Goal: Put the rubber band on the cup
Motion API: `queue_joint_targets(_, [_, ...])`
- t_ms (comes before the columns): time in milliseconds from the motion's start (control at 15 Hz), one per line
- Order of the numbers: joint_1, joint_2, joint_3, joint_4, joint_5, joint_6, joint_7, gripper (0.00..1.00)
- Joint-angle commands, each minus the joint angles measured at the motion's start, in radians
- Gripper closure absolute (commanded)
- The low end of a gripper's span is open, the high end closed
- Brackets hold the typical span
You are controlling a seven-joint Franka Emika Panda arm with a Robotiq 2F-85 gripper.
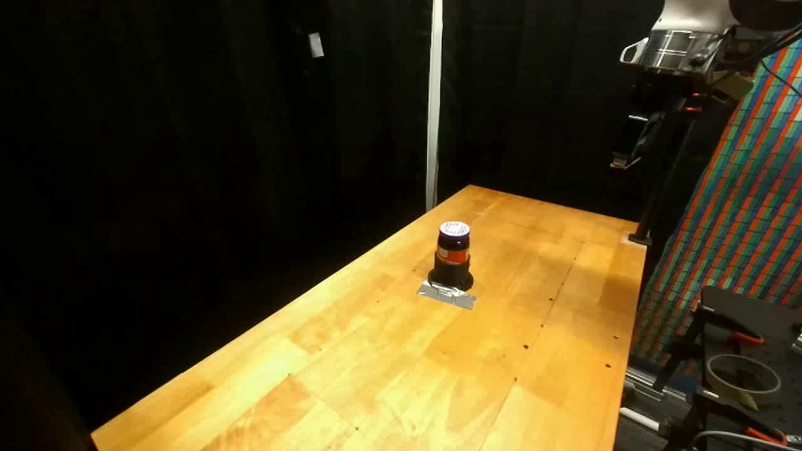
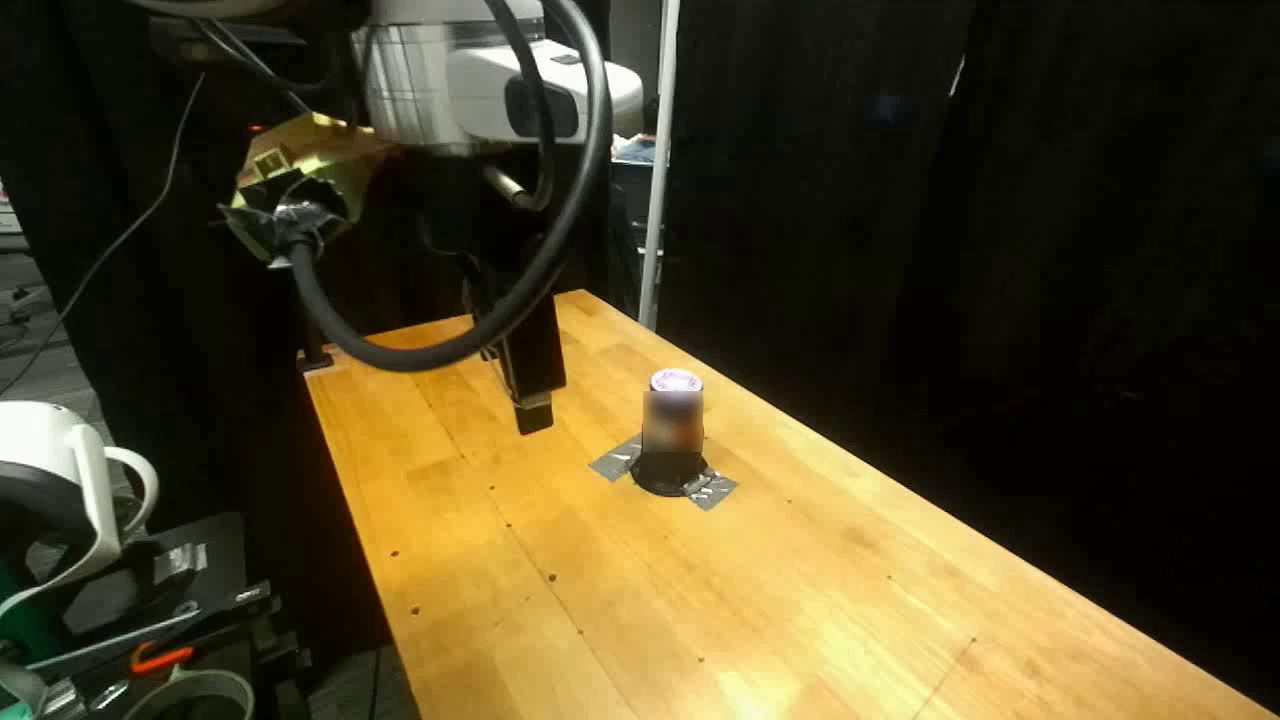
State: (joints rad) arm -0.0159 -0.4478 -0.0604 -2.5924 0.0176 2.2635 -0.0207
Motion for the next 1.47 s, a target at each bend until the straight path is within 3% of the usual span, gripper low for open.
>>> queue_joint_targets(0, [-0.006, 0.0, 0.006, 0.004, 0.003, -0.002, -0.003, 0.0])
queue_joint_targets(200, [-0.006, -0.002, 0.006, 0.008, 0.003, -0.002, -0.003, 0.0])
queue_joint_targets(400, [0.013, 0.123, -0.003, 0.102, 0.026, -0.008, -0.034, 0.0])
queue_joint_targets(933, [0.049, 0.596, 0.041, 0.546, 0.138, -0.075, -0.077, 0.0])
queue_joint_targets(1400, [0.076, 0.954, 0.089, 0.935, 0.025, -0.11, -0.031, 0.0])
